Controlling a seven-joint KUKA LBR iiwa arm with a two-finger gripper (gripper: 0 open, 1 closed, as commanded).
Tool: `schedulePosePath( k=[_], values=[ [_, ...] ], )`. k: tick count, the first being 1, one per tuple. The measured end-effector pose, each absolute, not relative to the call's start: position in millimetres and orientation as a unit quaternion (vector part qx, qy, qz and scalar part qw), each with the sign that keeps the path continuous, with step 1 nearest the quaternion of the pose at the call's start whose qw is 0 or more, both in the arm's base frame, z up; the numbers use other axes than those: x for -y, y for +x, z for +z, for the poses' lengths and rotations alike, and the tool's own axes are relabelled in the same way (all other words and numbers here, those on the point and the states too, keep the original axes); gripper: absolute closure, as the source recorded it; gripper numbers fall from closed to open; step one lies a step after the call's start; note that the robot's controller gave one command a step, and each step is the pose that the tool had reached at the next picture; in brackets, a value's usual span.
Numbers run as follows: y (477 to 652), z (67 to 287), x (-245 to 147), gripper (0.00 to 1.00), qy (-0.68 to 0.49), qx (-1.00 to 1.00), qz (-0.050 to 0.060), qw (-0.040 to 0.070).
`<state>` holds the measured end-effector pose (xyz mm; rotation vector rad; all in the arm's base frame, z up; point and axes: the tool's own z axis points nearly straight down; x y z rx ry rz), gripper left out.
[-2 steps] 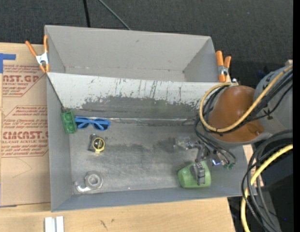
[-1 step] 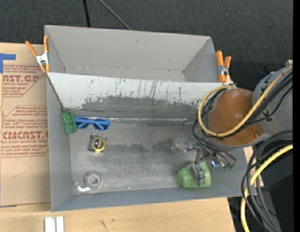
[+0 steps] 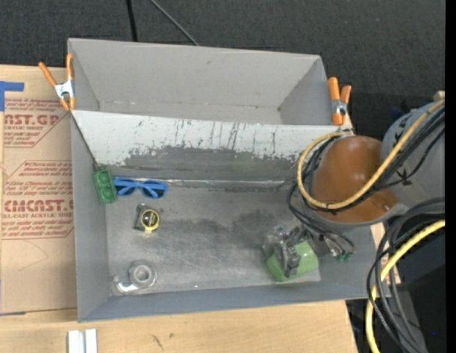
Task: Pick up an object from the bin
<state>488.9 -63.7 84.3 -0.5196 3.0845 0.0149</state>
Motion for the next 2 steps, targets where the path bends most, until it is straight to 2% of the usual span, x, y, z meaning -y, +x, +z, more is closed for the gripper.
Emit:
schedulePosePath(
  k=[1,2],
  values=[
    [527.6,213.3,47.6,1.0,-0.169,-0.986,-0.001,0.006],
    [525.3,209.3,47.6,0.0,-0.169,-0.986,0.0,0.001]
  ],
)
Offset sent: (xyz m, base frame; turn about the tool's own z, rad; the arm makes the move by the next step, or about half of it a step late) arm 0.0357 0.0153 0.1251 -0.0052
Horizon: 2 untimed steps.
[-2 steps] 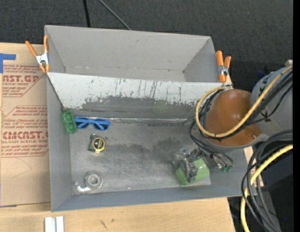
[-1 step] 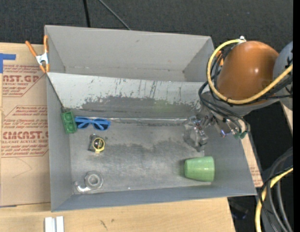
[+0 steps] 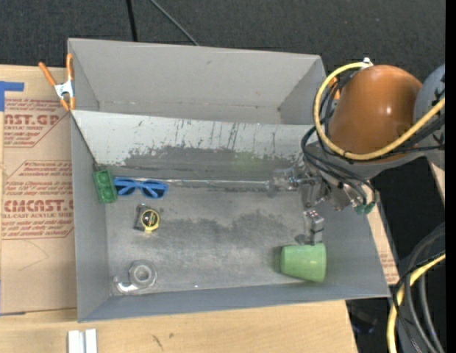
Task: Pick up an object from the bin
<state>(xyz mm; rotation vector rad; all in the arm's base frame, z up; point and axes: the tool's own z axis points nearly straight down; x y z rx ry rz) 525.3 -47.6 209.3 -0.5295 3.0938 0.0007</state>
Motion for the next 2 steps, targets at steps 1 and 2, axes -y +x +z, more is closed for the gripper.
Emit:
schedulePosePath(
  k=[1,2],
  values=[
    [489.8,133,100,0.0,-0.234,-0.972,0.001,-0.003],
    [506.8,66,105,0.0,-0.2,-0.98,0.002,-0.001]
  ],
)
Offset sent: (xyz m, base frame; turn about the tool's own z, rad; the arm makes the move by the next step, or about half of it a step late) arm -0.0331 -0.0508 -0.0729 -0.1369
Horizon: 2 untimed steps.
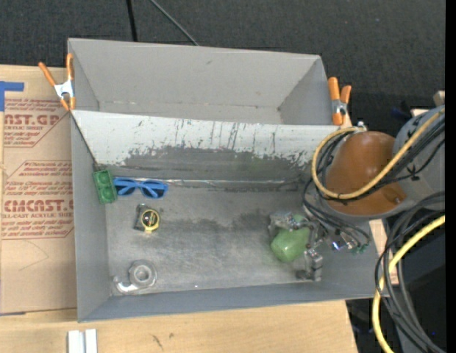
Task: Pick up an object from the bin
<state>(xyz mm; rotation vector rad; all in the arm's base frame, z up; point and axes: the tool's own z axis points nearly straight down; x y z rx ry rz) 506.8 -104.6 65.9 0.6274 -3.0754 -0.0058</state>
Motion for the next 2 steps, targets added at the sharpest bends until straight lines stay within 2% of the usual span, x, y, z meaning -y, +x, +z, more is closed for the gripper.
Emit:
schedulePosePath(
  k=[1,2],
  values=[
    [507.5,69.4,102.3,0.0,0.451,0.893,0.0,-0.001],
    [507.4,69.4,102.1,1.0,0.45,0.893,-0.001,-0.001]
  ],
)
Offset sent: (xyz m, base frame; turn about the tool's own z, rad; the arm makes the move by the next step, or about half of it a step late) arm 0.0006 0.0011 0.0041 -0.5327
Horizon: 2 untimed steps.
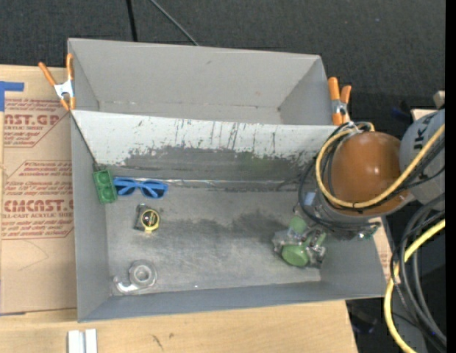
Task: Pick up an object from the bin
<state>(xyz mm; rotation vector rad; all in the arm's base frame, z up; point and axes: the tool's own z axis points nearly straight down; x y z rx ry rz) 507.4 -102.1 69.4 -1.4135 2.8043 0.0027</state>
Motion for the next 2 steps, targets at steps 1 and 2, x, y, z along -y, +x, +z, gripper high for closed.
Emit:
schedulePosePath(
  k=[1,2],
  values=[
    [520.5,225,105,1.0,-0.414,-0.91,-0.002,0.004],
    [492.6,270,130,1.0,-0.494,-0.869,0.0,0.001]
  ],
)
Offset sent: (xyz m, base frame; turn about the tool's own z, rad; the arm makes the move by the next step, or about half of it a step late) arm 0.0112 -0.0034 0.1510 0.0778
